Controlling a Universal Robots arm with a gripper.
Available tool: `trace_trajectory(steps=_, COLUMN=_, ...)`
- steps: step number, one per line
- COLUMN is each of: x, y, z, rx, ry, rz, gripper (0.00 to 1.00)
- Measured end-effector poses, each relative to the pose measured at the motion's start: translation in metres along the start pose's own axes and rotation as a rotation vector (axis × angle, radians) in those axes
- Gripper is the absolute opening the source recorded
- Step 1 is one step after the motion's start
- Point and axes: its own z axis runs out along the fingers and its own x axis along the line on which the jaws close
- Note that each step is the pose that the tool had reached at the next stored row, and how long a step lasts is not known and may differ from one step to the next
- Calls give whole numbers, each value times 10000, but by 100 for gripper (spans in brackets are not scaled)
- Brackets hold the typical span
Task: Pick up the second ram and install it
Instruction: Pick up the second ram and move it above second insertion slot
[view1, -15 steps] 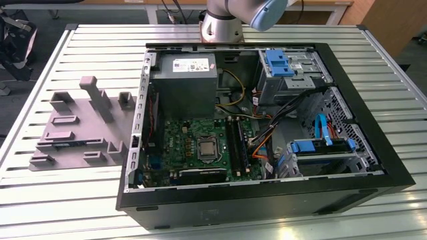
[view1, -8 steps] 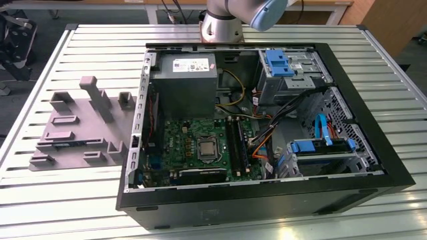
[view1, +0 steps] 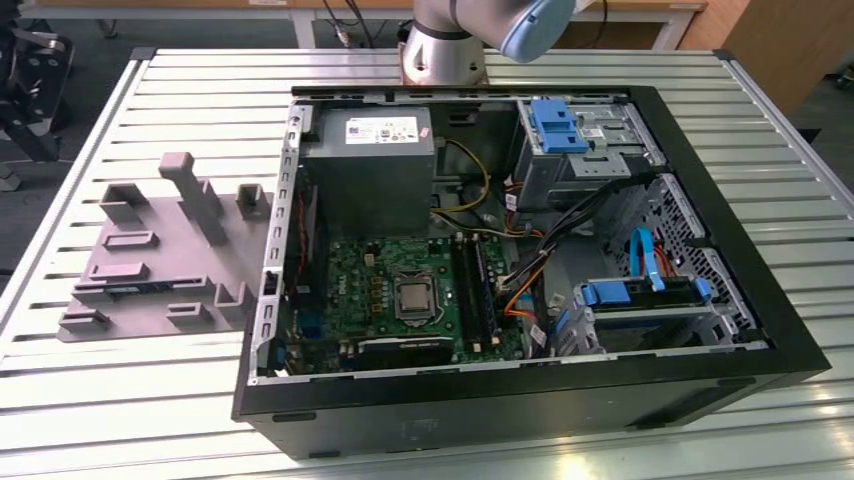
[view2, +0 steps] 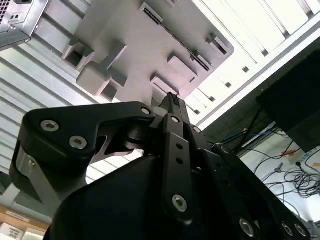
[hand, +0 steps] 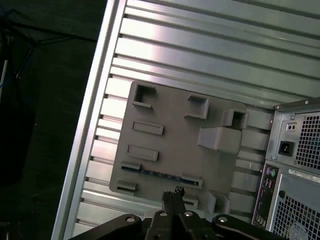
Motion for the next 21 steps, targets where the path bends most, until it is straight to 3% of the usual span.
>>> trace_trajectory(steps=21, x=1, y=0, z=5, rx=-5, ry=151, rz=-3441, gripper=11)
